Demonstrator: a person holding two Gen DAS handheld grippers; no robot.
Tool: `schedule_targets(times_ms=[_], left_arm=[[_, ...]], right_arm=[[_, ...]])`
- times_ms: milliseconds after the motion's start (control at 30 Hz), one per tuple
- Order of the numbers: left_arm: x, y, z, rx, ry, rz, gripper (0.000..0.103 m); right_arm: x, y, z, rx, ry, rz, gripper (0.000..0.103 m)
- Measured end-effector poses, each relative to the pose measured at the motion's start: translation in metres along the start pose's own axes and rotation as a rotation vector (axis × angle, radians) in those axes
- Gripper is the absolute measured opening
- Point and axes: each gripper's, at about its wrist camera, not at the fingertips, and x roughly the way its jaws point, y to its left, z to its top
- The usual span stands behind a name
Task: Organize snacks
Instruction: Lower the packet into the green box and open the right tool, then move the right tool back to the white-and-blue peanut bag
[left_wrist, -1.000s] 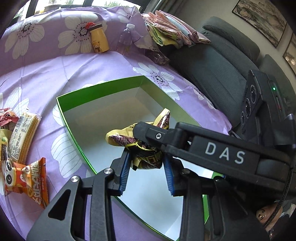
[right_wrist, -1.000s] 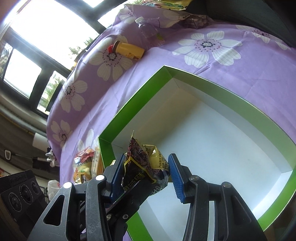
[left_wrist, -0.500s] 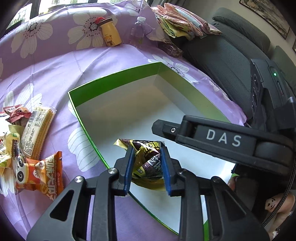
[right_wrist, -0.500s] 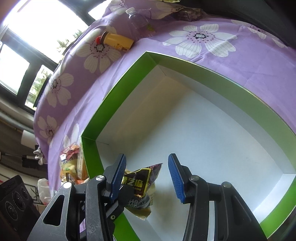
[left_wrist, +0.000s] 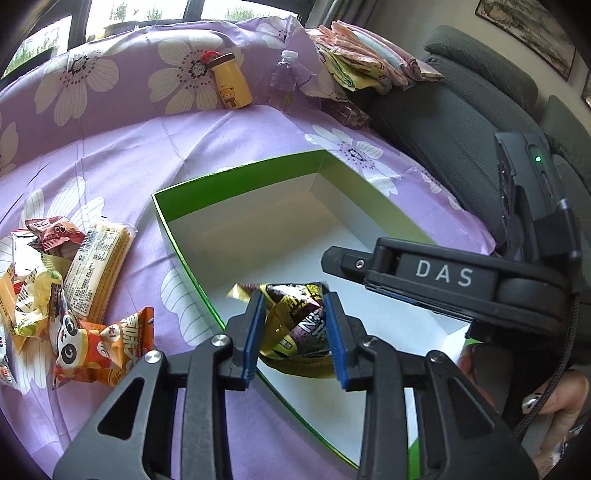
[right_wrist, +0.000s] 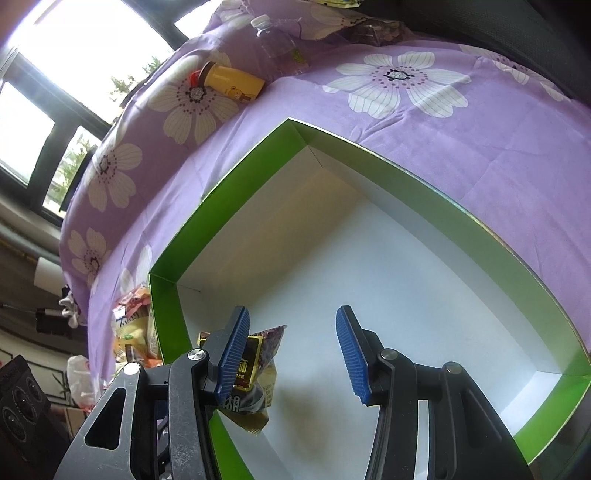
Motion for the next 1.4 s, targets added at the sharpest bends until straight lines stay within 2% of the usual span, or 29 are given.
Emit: schedule_targets(times_ms=[33,100,200,300,400,433,500,700,800,867,1000,1133,1233,1400], left_arm=[[-0.007,0.0,0.002,-0.009,-0.019,-0.016,0.033],[-0.022,-0.002,0.005,-0.008,-0.059,-0.022,0.053],[-0.045,0.0,0.005,0.002,-0.103,0.007,0.081],[-0.068,0.013,0.002,-0.025,-0.133,0.038,0.09],[-0.09,0.033,-0.005,-0.057,-0.152,0.113,0.095],[-0.097,0.042,-0.008,-0.078,-0.154,0.142,0.096],[-0.111,0.062,-0.014,-0.123,-0.159,0.195,0.098],[-0.148,0.131,-0.048,-0.268,-0.175,0.307,0.102],[-0.158,0.168,-0.069,-0.358,-0.211,0.372,0.102],[-0.156,0.19,-0.076,-0.421,-0.195,0.403,0.102],[-0.154,0.218,-0.08,-0.487,-0.173,0.438,0.102],[-0.151,0.235,-0.083,-0.517,-0.155,0.451,0.102],[-0.151,0.241,-0.086,-0.552,-0.151,0.445,0.102],[-0.151,0.237,-0.085,-0.542,-0.155,0.455,0.102]], right_arm=[[-0.002,0.002,0.0,-0.004,-0.011,0.003,0.055],[-0.008,0.006,-0.001,-0.015,-0.036,0.012,0.063],[-0.021,0.014,-0.003,-0.033,-0.092,0.03,0.072],[-0.034,0.025,-0.005,-0.066,-0.141,0.049,0.077],[-0.042,0.039,-0.008,-0.104,-0.174,0.067,0.078],[-0.043,0.044,-0.009,-0.115,-0.179,0.076,0.079],[-0.045,0.055,-0.013,-0.14,-0.188,0.1,0.089],[-0.04,0.09,-0.027,-0.232,-0.192,0.133,0.089],[-0.033,0.11,-0.035,-0.286,-0.192,0.13,0.089],[-0.029,0.121,-0.042,-0.315,-0.19,0.143,0.089],[-0.017,0.141,-0.053,-0.366,-0.174,0.179,0.089],[0.0,0.157,-0.062,-0.404,-0.144,0.173,0.089],[0.012,0.165,-0.068,-0.429,-0.111,0.157,0.089],[0.027,0.174,-0.076,-0.453,-0.055,0.151,0.089]])
